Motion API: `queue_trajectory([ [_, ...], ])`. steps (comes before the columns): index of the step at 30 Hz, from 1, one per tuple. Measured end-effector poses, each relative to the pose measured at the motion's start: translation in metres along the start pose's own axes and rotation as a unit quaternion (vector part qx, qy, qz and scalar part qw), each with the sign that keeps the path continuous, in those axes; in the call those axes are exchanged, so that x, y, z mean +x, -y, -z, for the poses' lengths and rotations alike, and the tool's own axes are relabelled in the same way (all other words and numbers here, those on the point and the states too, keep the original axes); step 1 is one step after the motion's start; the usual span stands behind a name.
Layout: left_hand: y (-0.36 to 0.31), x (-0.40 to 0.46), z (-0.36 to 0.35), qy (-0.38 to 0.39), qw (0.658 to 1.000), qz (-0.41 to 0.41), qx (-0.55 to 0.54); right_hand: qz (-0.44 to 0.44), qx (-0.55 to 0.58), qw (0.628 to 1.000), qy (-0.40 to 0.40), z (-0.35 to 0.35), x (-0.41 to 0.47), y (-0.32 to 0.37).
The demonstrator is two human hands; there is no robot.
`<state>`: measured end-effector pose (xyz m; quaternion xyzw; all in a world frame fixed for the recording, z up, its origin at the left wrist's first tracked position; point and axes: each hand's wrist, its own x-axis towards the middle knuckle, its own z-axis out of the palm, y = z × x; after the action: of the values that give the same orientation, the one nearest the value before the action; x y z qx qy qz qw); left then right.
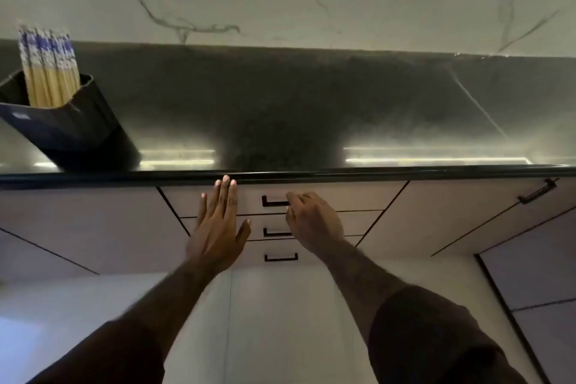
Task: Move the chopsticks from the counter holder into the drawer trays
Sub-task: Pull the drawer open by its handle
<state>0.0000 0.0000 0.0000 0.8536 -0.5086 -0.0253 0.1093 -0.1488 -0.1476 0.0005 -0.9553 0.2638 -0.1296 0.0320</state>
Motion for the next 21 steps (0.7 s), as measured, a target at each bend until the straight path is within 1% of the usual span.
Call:
queue_trajectory([
  [4,0.012,0.004,-0.039,0.003,1.000,-0.004,0.026,-0.052,-0.014,0.998,0.041,-0.037,0.012,-0.010],
  [8,0.022,0.011,-0.070,0.011,1.000,0.003,0.008,-0.102,0.017,0.992,0.067,-0.068,0.016,-0.019],
  [11,0.027,0.015,-0.085,0.003,1.000,0.013,-0.012,-0.127,0.015,0.984,0.122,-0.089,0.015,-0.026],
  [12,0.028,0.015,-0.089,-0.003,1.000,0.014,-0.018,-0.130,0.015,0.983,0.129,-0.096,0.016,-0.027],
  [18,0.034,0.008,-0.102,-0.021,0.999,0.017,-0.025,-0.174,0.016,0.977,0.123,-0.106,0.031,-0.024],
  [21,0.032,-0.005,-0.104,-0.032,0.999,0.004,-0.030,-0.176,0.005,0.981,0.087,-0.098,0.025,-0.016],
])
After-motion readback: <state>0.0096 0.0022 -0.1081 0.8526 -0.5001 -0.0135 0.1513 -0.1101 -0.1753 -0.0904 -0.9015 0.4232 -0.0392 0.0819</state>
